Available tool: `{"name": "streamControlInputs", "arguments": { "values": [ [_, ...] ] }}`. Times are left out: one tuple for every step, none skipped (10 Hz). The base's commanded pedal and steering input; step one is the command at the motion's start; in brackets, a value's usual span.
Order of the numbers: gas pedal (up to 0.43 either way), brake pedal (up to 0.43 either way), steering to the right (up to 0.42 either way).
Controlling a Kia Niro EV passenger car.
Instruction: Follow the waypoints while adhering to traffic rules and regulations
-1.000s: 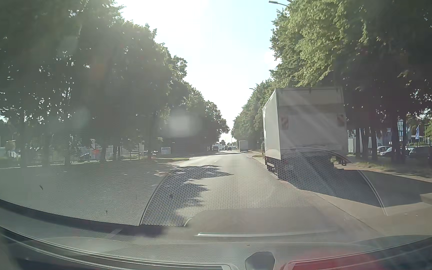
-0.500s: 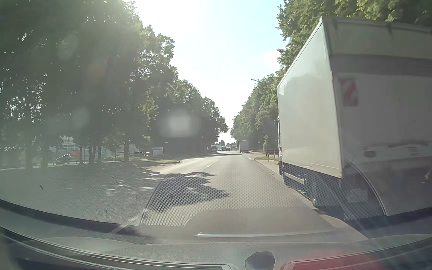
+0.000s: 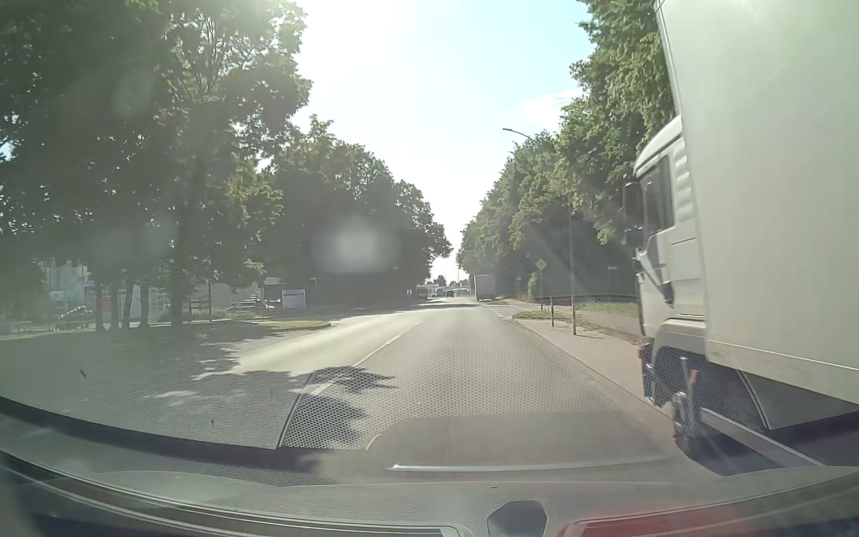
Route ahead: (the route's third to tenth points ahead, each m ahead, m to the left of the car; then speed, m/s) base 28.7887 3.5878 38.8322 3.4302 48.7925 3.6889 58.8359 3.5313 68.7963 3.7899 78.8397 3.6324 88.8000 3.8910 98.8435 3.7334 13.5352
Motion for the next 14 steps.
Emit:
{"name": "streamControlInputs", "arguments": {
  "values": [
    [0.189, 0.006, 0.003],
    [0.189, 0.006, 0.002],
    [0.189, 0.006, 0.0],
    [0.177, 0.006, 0.0],
    [0.169, 0.006, 0.0],
    [0.15, 0.006, 0.0],
    [0.15, 0.006, 0.0],
    [0.15, 0.006, 0.0],
    [0.15, 0.006, 0.0],
    [0.15, 0.006, 0.0],
    [0.15, 0.006, 0.0],
    [0.15, 0.006, -0.001],
    [0.157, 0.006, -0.001],
    [0.157, 0.006, -0.001]
  ]
}}
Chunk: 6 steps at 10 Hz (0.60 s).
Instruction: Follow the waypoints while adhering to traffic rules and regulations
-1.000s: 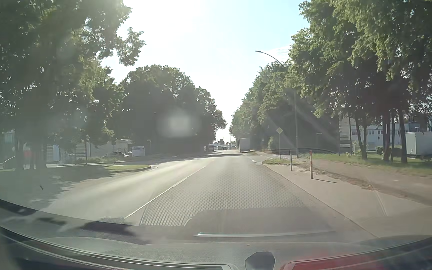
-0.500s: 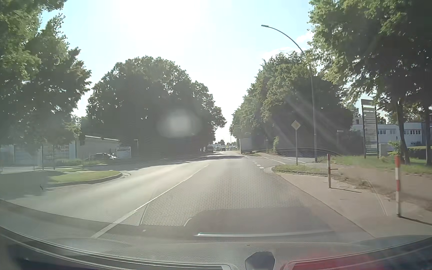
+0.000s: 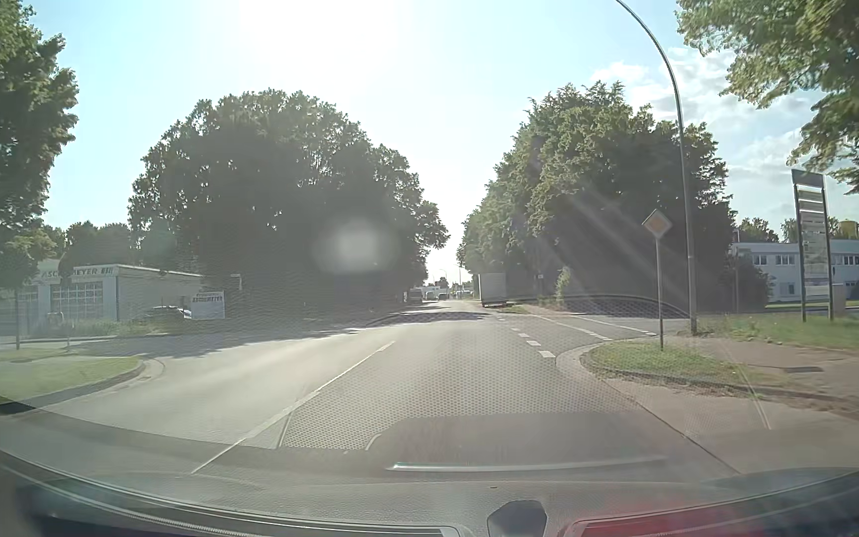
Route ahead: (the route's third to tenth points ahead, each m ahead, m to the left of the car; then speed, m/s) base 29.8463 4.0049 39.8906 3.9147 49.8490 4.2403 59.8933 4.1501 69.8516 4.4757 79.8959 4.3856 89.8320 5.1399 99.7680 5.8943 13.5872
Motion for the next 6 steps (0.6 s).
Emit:
{"name": "streamControlInputs", "arguments": {
  "values": [
    [0.157, 0.006, -0.001],
    [0.157, 0.006, -0.001],
    [0.157, 0.006, -0.001],
    [0.157, 0.006, -0.002],
    [0.157, 0.006, -0.002],
    [0.157, 0.006, -0.002]
  ]
}}
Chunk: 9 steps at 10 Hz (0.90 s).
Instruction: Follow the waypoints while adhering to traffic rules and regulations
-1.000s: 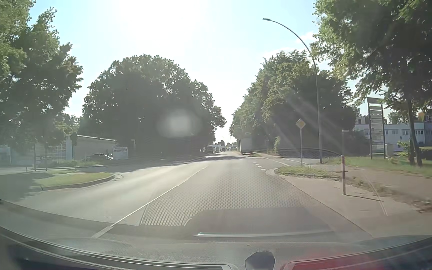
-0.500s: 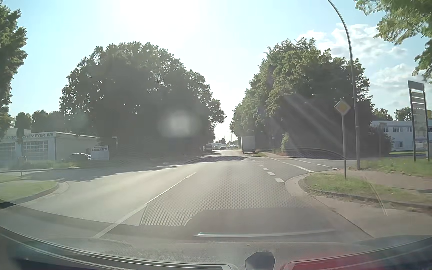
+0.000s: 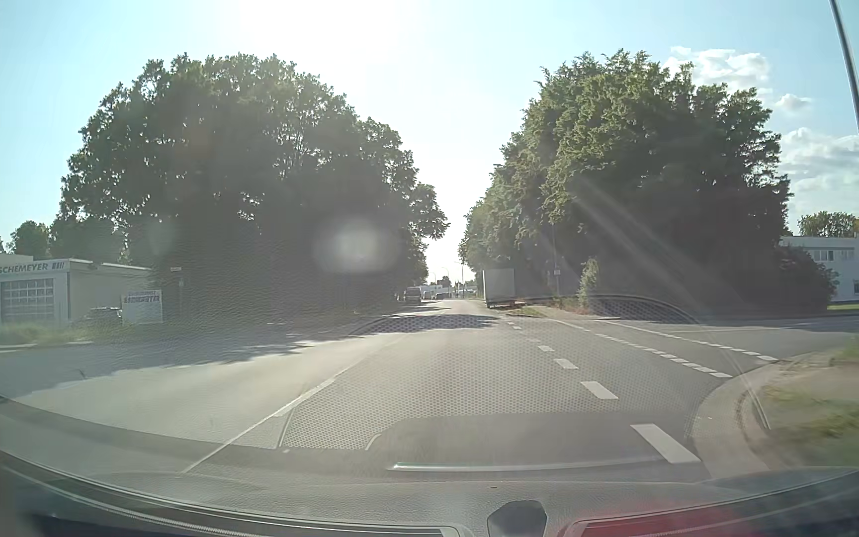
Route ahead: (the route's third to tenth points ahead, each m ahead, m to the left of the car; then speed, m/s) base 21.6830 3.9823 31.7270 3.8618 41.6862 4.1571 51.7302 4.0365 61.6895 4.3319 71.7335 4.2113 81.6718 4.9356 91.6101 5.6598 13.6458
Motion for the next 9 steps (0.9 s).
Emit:
{"name": "streamControlInputs", "arguments": {
  "values": [
    [0.157, 0.006, -0.002],
    [0.157, 0.006, -0.002],
    [0.157, 0.006, -0.002],
    [0.157, 0.006, -0.002],
    [0.157, 0.006, -0.002],
    [0.157, 0.006, -0.002],
    [0.157, 0.006, -0.002],
    [0.157, 0.006, -0.002],
    [0.157, 0.006, -0.002]
  ]
}}
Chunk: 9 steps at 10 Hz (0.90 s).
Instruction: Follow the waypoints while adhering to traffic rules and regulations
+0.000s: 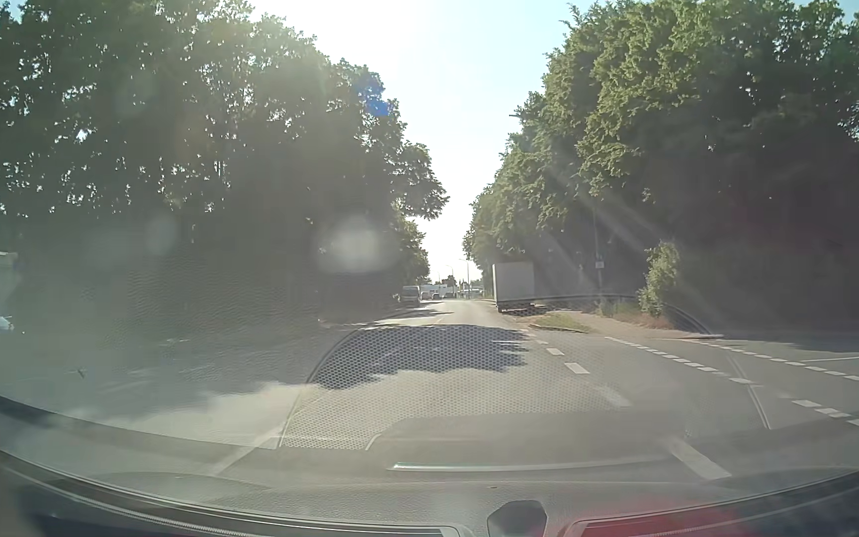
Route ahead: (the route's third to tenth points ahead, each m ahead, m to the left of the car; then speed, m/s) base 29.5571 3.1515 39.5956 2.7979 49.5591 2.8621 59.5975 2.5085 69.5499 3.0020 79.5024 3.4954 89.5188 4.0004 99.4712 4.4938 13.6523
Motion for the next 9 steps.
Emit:
{"name": "streamControlInputs", "arguments": {
  "values": [
    [0.157, 0.006, -0.001],
    [0.157, 0.006, -0.002],
    [0.157, 0.006, -0.001],
    [0.157, 0.006, -0.002],
    [0.169, 0.006, -0.001],
    [0.169, 0.006, -0.001],
    [0.169, 0.006, 0.0],
    [0.169, 0.006, 0.0],
    [0.169, 0.006, 0.001]
  ]
}}
